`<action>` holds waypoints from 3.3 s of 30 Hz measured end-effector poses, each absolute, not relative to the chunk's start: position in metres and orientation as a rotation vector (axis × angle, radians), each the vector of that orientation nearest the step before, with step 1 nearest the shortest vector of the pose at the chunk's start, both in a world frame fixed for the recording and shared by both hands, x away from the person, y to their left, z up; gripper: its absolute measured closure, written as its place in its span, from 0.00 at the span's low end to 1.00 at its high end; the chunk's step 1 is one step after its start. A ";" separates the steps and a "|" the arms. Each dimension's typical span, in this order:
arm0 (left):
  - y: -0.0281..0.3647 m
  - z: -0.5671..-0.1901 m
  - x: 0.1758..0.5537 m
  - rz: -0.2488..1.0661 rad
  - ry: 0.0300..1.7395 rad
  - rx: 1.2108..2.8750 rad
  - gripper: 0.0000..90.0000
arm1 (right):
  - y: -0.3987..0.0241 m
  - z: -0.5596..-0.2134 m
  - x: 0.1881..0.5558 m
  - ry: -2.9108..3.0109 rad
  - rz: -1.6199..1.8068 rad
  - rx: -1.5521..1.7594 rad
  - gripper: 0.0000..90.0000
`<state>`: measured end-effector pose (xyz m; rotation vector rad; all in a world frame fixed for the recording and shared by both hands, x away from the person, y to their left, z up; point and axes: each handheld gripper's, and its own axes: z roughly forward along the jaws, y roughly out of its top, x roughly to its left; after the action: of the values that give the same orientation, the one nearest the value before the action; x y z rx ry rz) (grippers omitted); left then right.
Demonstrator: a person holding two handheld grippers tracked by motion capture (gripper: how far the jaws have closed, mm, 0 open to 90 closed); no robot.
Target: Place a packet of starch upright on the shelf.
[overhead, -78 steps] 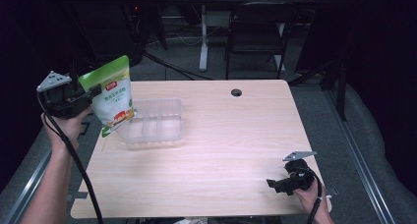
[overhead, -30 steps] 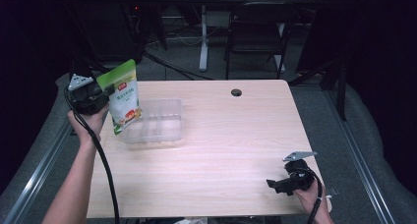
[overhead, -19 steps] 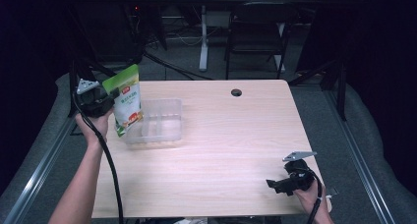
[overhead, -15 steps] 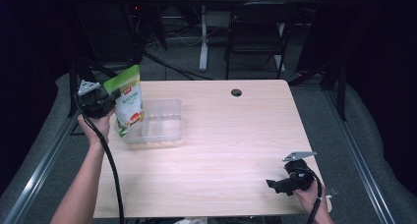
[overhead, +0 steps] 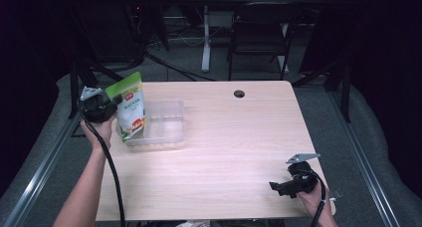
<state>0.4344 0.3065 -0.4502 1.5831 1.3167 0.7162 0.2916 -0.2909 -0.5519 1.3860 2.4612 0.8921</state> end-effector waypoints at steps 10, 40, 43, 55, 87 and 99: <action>0.311 -0.453 0.429 0.733 1.331 1.639 1.00 | -0.291 -0.552 0.292 2.460 0.892 1.386 0.03; 0.342 -0.457 0.402 0.660 1.437 1.755 0.21 | -0.290 -0.552 0.292 2.461 0.891 1.382 0.02; 0.341 -0.452 0.395 0.657 1.426 1.777 0.17 | -0.290 -0.552 0.291 2.460 0.891 1.383 0.02; 0.326 -0.434 0.356 0.662 1.349 1.886 0.13 | -0.290 -0.552 0.291 2.457 0.894 1.386 0.03; 0.278 -0.478 0.300 0.474 1.291 2.065 0.05 | -0.290 -0.551 0.289 2.438 0.881 1.390 0.02; 0.275 -0.502 0.295 0.432 1.308 2.087 0.02 | -0.290 -0.549 0.288 2.442 0.890 1.374 0.03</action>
<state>0.2946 0.2748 -0.5018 2.0867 1.3084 0.4318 0.2876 -0.2904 -0.5493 1.3744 2.4418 0.8900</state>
